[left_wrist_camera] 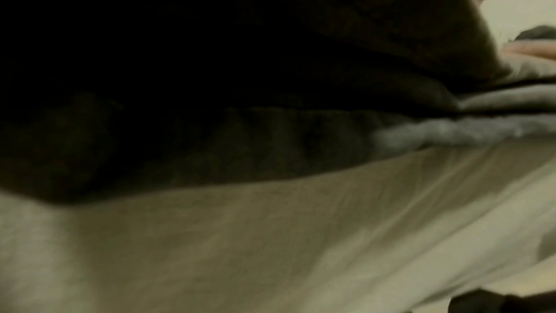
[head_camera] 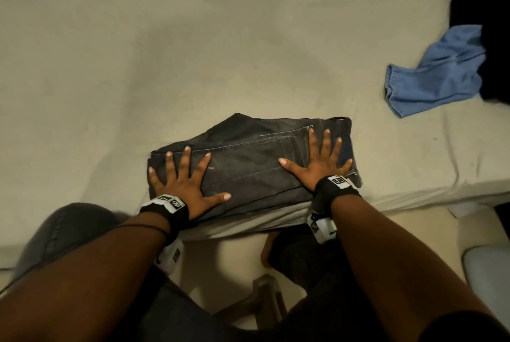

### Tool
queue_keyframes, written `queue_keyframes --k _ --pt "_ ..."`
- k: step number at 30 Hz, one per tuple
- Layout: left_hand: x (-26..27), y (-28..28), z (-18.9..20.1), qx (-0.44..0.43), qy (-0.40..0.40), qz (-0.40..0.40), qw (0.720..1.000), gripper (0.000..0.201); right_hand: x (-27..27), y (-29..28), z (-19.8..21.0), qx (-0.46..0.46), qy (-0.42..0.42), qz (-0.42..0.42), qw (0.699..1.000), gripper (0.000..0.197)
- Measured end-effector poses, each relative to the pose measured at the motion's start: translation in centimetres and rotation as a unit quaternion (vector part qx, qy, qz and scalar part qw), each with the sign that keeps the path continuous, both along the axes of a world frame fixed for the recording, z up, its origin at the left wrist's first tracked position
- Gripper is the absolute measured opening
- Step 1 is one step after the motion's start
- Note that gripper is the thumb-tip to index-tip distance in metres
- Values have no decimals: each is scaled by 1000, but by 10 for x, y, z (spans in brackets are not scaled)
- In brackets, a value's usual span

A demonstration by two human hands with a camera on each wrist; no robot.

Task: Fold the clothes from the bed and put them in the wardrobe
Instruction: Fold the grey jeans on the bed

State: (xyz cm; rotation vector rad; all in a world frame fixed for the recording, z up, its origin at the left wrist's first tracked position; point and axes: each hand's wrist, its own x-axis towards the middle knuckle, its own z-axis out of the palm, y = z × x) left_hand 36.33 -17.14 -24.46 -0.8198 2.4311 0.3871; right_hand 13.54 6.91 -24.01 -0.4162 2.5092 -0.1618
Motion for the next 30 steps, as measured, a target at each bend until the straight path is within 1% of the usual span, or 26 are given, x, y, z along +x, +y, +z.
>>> queue_keyframes --k 5,6,8,10,11,13,15,18,19,20,21,22,24,26,27,28,30 --pt "3 0 5 1 7 1 1000 113 -1 -8 12 11 -9 -8 1000 132" --pt "4 1 6 2 13 1 1000 112 2 -10 18 2 4 -15 1000 132" --pt "5 1 11 8 38 11 999 109 13 -19 33 -25 61 -20 998 125" --pt "8 1 19 7 77 41 996 105 35 -31 47 -38 132 29 990 114" --pt "11 2 25 -1 100 68 993 103 48 -38 53 -38 146 71 986 109" --pt "23 0 33 -13 137 151 979 104 78 -51 59 -35 132 154 979 101" --pt "38 -6 40 30 150 262 953 109 108 -63 60 -26 98 219 970 96" --pt "52 -20 48 128 173 400 891 115 145 -74 52 -11 33 275 961 96" --pt "55 -23 52 159 180 434 868 112 155 -77 49 -3 20 287 958 98" --pt "58 -26 55 179 179 459 852 105 163 -79 46 6 16 299 954 102" --pt "60 -28 58 192 170 472 843 94 170 -81 44 12 18 305 952 106" --pt "63 -28 60 198 165 475 842 83 177 -80 43 15 26 309 951 109" --pt "62 -28 67 213 176 466 841 66 185 -84 43 -2 41 315 948 116" --pt "54 -22 77 256 227 433 834 48 190 -85 47 -47 54 316 946 121" --pt "46 -16 82 290 256 412 825 39 191 -85 51 -91 54 307 946 122" --pt "39 -11 84 331 284 399 807 33 193 -85 56 -145 42 284 947 121" --pt "24 3 92 424 315 390 754 27 194 -81 62 -248 -14 186 951 108"
